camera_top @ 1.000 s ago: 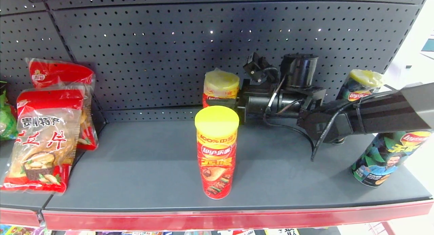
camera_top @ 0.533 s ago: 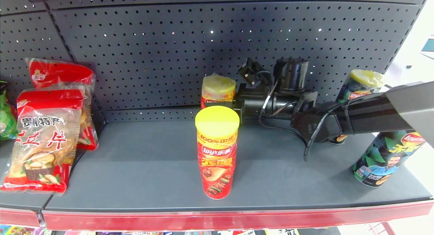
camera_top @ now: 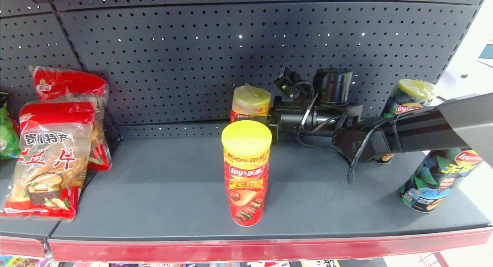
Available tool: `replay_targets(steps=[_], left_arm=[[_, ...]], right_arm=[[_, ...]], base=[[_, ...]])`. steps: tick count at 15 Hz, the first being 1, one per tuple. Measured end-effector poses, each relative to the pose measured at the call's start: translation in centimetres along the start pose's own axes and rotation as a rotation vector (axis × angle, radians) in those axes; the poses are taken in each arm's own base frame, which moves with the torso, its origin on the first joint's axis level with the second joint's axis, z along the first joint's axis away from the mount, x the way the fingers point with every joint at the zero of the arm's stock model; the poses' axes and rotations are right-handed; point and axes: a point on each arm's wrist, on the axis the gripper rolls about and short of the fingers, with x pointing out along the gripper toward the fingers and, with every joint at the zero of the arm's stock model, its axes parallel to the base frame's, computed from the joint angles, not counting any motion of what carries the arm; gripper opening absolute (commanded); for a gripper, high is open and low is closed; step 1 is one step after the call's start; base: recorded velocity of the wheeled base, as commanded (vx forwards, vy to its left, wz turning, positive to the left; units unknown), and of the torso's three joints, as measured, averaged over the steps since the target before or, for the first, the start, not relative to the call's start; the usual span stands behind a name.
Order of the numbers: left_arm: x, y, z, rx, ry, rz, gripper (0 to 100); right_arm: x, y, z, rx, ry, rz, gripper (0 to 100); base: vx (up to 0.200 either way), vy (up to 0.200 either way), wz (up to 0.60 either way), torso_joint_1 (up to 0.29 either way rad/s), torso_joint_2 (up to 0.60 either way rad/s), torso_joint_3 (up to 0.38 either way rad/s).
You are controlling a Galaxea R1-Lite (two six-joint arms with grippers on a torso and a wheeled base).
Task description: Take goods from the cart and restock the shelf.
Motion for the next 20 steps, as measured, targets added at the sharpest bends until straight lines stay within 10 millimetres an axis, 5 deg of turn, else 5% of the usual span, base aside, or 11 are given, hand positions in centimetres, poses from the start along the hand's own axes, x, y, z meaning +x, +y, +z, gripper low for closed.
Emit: replay_targets(steps=[13, 14, 20], left_arm=[[0.0, 0.0, 0.0, 0.000, 0.000, 0.001, 100], [0.0, 0.0, 0.0, 0.000, 0.000, 0.001, 100], [0.0, 0.0, 0.0, 0.000, 0.000, 0.000, 100]], right_arm=[[1.0, 0.5, 0.2, -0.005, -0.015, 0.054, 0], [1.0, 0.6, 0.1, -0.002, -0.012, 0.056, 100], [0.9, 0.4, -0.4, 0.009, -0.001, 0.054, 100]], base=[[0.000, 0.000, 0.00, 0.000, 0.00, 0.000], [0.000, 0.000, 0.00, 0.000, 0.00, 0.000], [0.000, 0.000, 0.00, 0.000, 0.00, 0.000]])
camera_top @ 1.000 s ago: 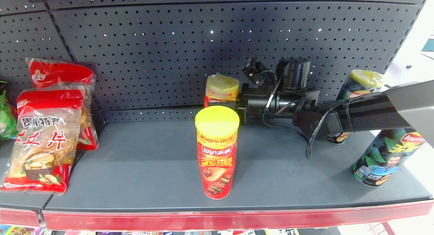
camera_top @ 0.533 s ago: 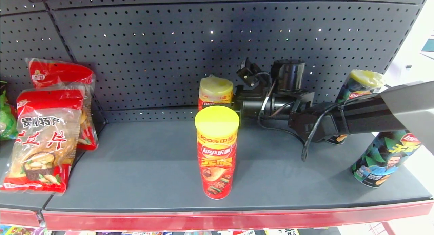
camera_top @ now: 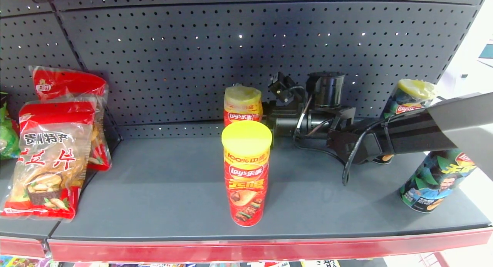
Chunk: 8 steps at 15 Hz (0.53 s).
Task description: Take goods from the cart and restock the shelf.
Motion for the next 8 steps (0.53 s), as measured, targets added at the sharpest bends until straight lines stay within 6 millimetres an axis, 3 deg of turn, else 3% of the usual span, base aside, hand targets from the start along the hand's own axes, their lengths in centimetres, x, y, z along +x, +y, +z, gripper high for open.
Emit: replay_targets(steps=[4, 8], left_arm=[[0.0, 0.0, 0.0, 0.000, 0.000, 0.000, 100], [0.0, 0.0, 0.0, 0.000, 0.000, -0.001, 100]], right_arm=[[-0.8, -0.3, -0.9, 0.019, 0.023, -0.014, 100], [-3.1, -0.7, -2.9, 0.072, 0.079, -0.066, 100]], base=[[0.000, 0.000, 0.00, 0.000, 0.00, 0.000], [0.000, 0.000, 0.00, 0.000, 0.00, 0.000]])
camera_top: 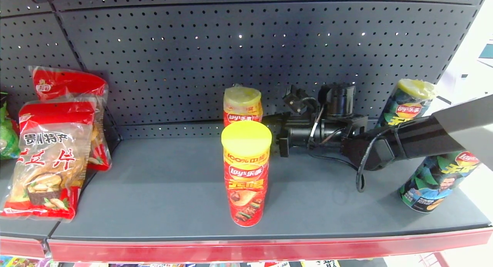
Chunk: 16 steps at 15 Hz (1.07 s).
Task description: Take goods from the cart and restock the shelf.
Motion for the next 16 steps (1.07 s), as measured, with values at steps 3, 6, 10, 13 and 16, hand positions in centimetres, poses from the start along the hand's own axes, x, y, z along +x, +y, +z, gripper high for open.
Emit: replay_targets(steps=[3, 6, 10, 13, 16], left_arm=[[0.0, 0.0, 0.0, 0.000, 0.000, 0.001, 100], [0.0, 0.0, 0.0, 0.000, 0.000, 0.002, 100], [0.0, 0.0, 0.0, 0.000, 0.000, 0.001, 100], [0.0, 0.0, 0.0, 0.000, 0.000, 0.001, 100], [0.0, 0.0, 0.0, 0.000, 0.000, 0.001, 100]], right_arm=[[-0.6, -0.4, -0.4, 0.012, 0.011, -0.027, 100], [-0.5, -0.6, -0.5, 0.011, 0.011, -0.046, 100], [-0.2, -1.0, -0.6, 0.005, 0.003, -0.050, 100], [-0.3, -1.5, -0.8, 0.006, 0.004, -0.061, 100], [-0.7, -2.0, -1.1, 0.011, 0.008, -0.073, 100]], base=[[0.000, 0.000, 0.00, 0.000, 0.00, 0.000], [0.000, 0.000, 0.00, 0.000, 0.00, 0.000], [0.000, 0.000, 0.00, 0.000, 0.00, 0.000], [0.000, 0.000, 0.00, 0.000, 0.00, 0.000], [0.000, 0.000, 0.00, 0.000, 0.00, 0.000]])
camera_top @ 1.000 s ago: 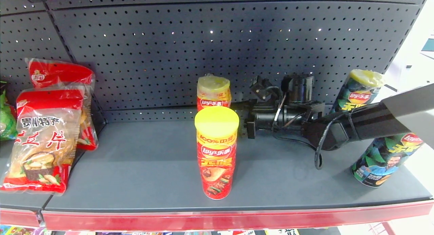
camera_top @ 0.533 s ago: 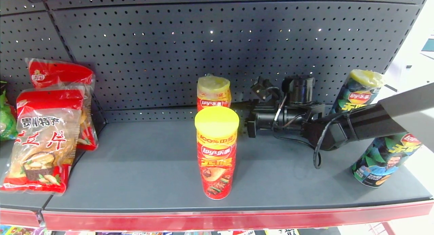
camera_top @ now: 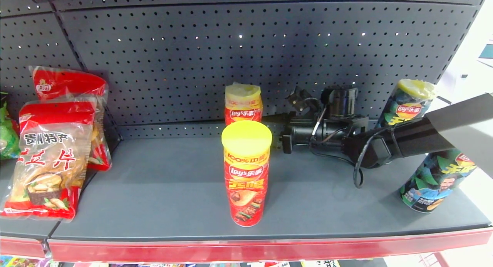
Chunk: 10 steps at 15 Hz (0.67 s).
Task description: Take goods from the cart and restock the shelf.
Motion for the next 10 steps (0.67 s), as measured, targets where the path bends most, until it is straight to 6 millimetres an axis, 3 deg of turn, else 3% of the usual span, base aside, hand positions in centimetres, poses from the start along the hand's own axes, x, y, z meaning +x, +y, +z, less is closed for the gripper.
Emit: replay_targets(steps=[4, 10], left_arm=[[0.0, 0.0, 0.0, 0.000, 0.000, 0.000, 100], [0.0, 0.0, 0.0, 0.000, 0.000, 0.000, 100]], right_arm=[[-0.2, -0.2, -0.1, 0.001, 0.001, -0.003, 100], [0.7, 1.3, 0.6, -0.011, -0.011, 0.042, 100]], base=[[0.000, 0.000, 0.00, 0.000, 0.00, 0.000], [0.000, 0.000, 0.00, 0.000, 0.00, 0.000]])
